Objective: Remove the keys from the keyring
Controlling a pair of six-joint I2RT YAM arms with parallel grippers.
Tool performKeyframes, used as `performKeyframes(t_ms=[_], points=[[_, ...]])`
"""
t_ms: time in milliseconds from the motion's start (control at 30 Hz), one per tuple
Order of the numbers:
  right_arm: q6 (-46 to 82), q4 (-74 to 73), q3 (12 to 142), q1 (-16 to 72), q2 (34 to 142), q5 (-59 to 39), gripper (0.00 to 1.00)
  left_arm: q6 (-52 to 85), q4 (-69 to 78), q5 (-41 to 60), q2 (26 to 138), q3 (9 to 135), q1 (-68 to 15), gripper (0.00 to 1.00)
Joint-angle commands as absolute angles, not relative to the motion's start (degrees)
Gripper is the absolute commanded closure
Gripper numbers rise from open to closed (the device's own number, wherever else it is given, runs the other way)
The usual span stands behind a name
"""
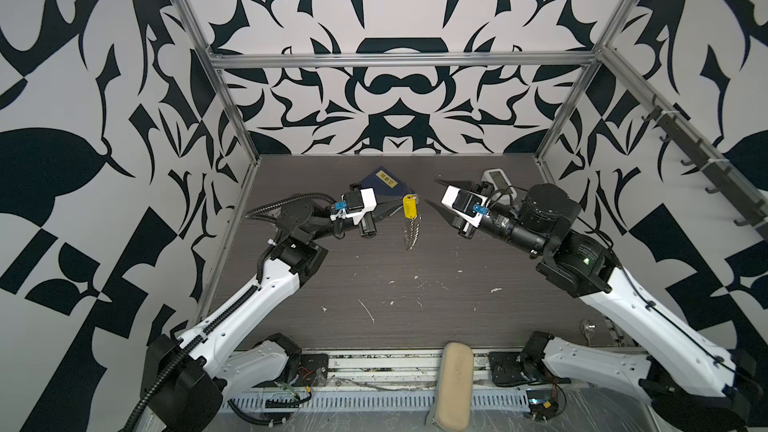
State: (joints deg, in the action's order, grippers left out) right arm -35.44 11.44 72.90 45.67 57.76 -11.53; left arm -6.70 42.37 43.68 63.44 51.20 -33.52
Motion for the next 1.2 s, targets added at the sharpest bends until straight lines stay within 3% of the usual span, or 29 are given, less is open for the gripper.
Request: performKeyframes(t_ms=[0, 233, 433, 700, 933, 1167], points=[[-33.98, 11.75, 76.24, 44.88, 56.57, -16.00, 0.57, -0.76, 53.66, 45.80, 63.90, 49.46, -32.57, 1.00], [-32.48, 12.83, 77.93, 44.73, 56.78, -17.58, 0.57, 22.31, 82.06, 48.01, 71.10, 49.41, -29.09, 1.00], [-31.04, 12.33, 78.00, 44.39, 56.16, -18.71, 0.59, 24.82, 82.49, 49.67, 72.59, 51.46, -28.65, 1.00], [-26.35, 5.25, 75.39, 44.38, 60.78, -9.49, 0.58, 20.24, 82.53, 49.08, 76.28, 50.19, -28.57, 1.00], [-27.46, 9.45, 79.08, 44.38, 63.74, -17.27, 0.69, 21.80, 82.44, 50.85, 76.81, 51.31, -28.56, 1.00], [-28.99, 14.02, 81.80, 44.24, 65.64, -23.09, 0.74, 21.91, 82.45, 51.67, 76.97, 51.50, -28.56, 1.00]])
